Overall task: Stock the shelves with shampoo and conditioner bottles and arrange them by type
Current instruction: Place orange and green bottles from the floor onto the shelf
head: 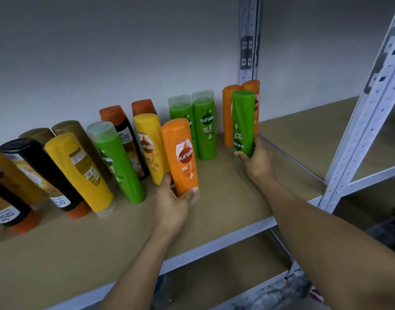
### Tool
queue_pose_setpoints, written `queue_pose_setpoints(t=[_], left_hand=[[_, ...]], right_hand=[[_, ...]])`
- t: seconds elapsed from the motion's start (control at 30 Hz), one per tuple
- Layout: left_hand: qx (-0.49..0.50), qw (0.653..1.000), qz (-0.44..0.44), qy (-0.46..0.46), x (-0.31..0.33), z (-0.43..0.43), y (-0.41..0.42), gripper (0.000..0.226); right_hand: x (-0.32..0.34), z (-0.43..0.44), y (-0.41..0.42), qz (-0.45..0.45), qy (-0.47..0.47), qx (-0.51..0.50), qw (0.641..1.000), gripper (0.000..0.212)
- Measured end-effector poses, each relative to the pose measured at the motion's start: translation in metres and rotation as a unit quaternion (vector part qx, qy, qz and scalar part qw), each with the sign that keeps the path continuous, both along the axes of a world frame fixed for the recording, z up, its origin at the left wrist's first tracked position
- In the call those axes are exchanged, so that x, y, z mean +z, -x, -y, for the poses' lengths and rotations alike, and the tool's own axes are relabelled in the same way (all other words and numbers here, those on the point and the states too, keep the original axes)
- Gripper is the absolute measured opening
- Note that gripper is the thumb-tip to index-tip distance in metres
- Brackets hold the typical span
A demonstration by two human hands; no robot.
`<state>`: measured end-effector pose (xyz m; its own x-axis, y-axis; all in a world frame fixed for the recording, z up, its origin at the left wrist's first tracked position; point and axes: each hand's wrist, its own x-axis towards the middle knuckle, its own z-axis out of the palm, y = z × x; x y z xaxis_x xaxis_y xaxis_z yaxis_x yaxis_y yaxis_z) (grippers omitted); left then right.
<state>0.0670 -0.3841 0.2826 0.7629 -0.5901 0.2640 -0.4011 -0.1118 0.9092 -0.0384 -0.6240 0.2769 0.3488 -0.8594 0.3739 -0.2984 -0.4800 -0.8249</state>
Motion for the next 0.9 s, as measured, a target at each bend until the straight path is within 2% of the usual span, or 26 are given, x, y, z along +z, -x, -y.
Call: queue_pose_setpoints(t=[0.33, 0.7, 0.9], left_hand=[[0.054, 0.997, 0.043, -0.017, -0.002, 0.063, -0.011, 0.059], [0.082, 0.992, 0.08, -0.047, -0.008, 0.076, -0.017, 0.061], [0.09, 0.99, 0.096, -0.056, -0.007, 0.078, -0.019, 0.064]], right_hand=[[-0.011, 0.016, 0.002, 0.05, -0.007, 0.005, 0.999, 0.056], [-0.014, 0.017, 0.002, 0.071, 0.004, 0.023, 0.997, 0.053], [-0.011, 0.013, 0.0, 0.069, 0.009, -0.005, 0.998, 0.054]])
